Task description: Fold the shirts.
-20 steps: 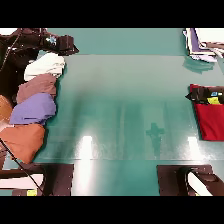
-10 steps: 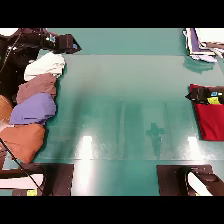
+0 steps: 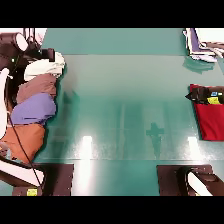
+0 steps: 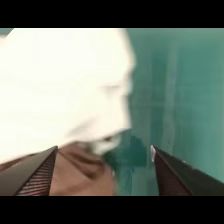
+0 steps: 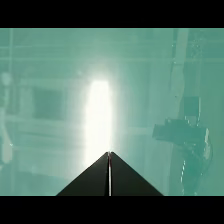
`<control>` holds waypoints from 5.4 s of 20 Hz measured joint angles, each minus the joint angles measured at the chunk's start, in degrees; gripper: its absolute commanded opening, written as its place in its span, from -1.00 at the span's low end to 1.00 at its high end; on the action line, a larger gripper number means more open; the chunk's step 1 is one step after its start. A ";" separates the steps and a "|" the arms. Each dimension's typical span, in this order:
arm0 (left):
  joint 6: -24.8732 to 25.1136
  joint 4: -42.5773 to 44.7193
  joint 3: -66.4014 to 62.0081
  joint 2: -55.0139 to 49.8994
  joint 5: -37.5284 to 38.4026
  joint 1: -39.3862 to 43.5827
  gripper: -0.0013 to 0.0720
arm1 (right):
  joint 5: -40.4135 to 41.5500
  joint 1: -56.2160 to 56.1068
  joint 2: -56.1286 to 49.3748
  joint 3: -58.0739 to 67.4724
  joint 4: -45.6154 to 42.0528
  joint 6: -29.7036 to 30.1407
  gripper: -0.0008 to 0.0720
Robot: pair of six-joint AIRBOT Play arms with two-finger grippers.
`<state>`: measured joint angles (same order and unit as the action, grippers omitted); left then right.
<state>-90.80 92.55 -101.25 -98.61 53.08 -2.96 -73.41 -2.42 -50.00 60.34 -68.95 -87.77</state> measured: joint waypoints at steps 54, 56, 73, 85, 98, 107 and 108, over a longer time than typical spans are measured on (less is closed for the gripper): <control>2.60 -23.47 48.06 30.14 13.33 19.26 0.49 | -2.25 -0.04 -4.74 38.05 0.31 0.44 -0.93; 2.80 -26.86 53.37 31.06 10.82 19.04 0.49 | -2.25 -0.04 -5.55 38.05 0.35 0.44 -0.93; 9.79 -43.15 56.04 31.76 0.02 13.05 -0.89 | -7.15 -0.04 -9.51 37.40 0.04 0.44 -0.93; 10.27 -37.51 43.30 31.76 1.62 2.47 -0.89 | 3.82 -0.04 -29.53 5.95 10.64 7.13 0.37; 10.29 -36.13 42.01 31.74 1.49 2.14 -0.89 | 9.57 -5.84 -53.35 22.05 24.87 13.66 -0.94; 9.90 -29.70 14.05 40.87 7.13 -3.52 -0.89 | 3.72 -1.33 -34.27 43.67 14.29 13.97 -0.94; 9.90 -29.20 10.25 42.71 7.48 -3.91 -0.89 | 3.30 -0.46 -31.12 46.62 13.70 13.99 -0.94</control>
<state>-80.90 63.35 -91.00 -55.90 60.55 -6.87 -70.11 -2.87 -81.12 106.96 -55.24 -73.78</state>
